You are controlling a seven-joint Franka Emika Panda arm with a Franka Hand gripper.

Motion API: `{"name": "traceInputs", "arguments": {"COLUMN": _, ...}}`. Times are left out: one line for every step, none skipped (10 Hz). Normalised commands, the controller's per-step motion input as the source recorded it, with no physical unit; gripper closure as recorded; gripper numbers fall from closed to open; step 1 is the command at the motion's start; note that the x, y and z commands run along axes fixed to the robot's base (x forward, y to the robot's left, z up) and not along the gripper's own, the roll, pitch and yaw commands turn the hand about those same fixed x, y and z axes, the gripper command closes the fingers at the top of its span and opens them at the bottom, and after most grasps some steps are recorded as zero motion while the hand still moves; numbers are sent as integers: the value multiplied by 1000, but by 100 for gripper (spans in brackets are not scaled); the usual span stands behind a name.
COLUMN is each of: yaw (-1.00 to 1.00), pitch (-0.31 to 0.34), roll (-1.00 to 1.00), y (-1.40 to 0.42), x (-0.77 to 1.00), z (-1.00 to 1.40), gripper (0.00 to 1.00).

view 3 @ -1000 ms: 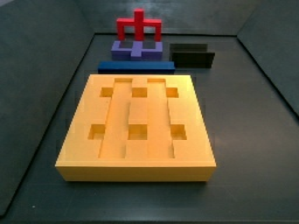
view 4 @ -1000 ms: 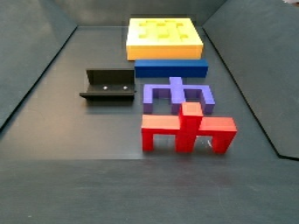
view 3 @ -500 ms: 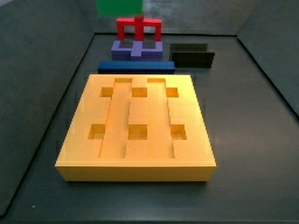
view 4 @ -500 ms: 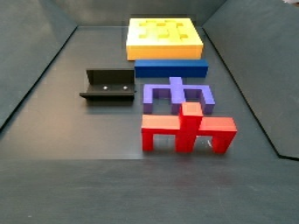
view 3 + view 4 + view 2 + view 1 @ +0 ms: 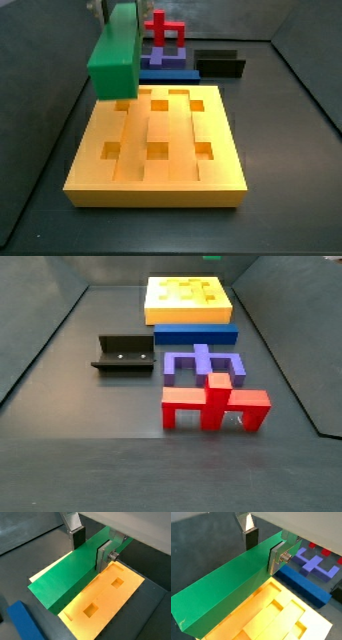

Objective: Pick up the green object. Move up. Move to above the board. Insert the green object.
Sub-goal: Insert the green object.

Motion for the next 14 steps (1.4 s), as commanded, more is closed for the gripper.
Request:
{"name": "traceInputs", "arguments": {"yaw": 0, "pitch": -64, "roll": 111, "y": -223, "x": 163, "z": -1000, "gripper": 100}}
{"name": "traceInputs", "arguments": {"yaw": 0, "pitch": 0, "roll": 144, "y": -109, "x": 171, "z": -1000, "gripper": 100}}
{"name": "traceInputs", "arguments": {"yaw": 0, "pitch": 74, "roll": 140, "y": 0, "x": 577, "z": -891, "gripper": 100}}
{"name": "traceInputs", "arguments": {"yaw": 0, "pitch": 59, "roll": 213, "y": 0, "x": 434, "z": -820, "gripper": 100}}
{"name": "traceInputs", "arguments": {"yaw": 0, "pitch": 76, "roll": 266, "y": 0, "x": 274, "z": -720, "gripper": 100}}
{"name": "traceInputs", "arguments": {"yaw": 0, "pitch": 7, "roll": 266, "y": 0, "x": 0, "z": -766, "gripper": 100}}
{"name": "traceInputs", "arguments": {"yaw": 0, "pitch": 0, "roll": 217, "y": -51, "x": -14, "z": -737, "gripper": 100}}
{"name": "traceInputs", "arguments": {"yaw": 0, "pitch": -1, "roll": 137, "y": -89, "x": -43, "z": -680, "gripper": 100}}
{"name": "traceInputs", "arguments": {"yaw": 0, "pitch": -34, "roll": 39, "y": -71, "x": -80, "z": -529, "gripper": 100}}
{"name": "traceInputs", "arguments": {"yaw": 0, "pitch": -131, "roll": -66, "y": -63, "x": -166, "z": -429, "gripper": 100}}
{"name": "traceInputs", "arguments": {"yaw": -20, "pitch": -141, "roll": -124, "y": 0, "x": -183, "z": -297, "gripper": 100}}
{"name": "traceInputs", "arguments": {"yaw": -49, "pitch": -127, "roll": -117, "y": 0, "x": -149, "z": -237, "gripper": 100}}
{"name": "traceInputs", "arguments": {"yaw": -74, "pitch": -123, "roll": -83, "y": -29, "x": -203, "z": -223, "gripper": 100}}
{"name": "traceInputs", "arguments": {"yaw": -54, "pitch": -136, "roll": -77, "y": -83, "x": -211, "z": -229, "gripper": 100}}
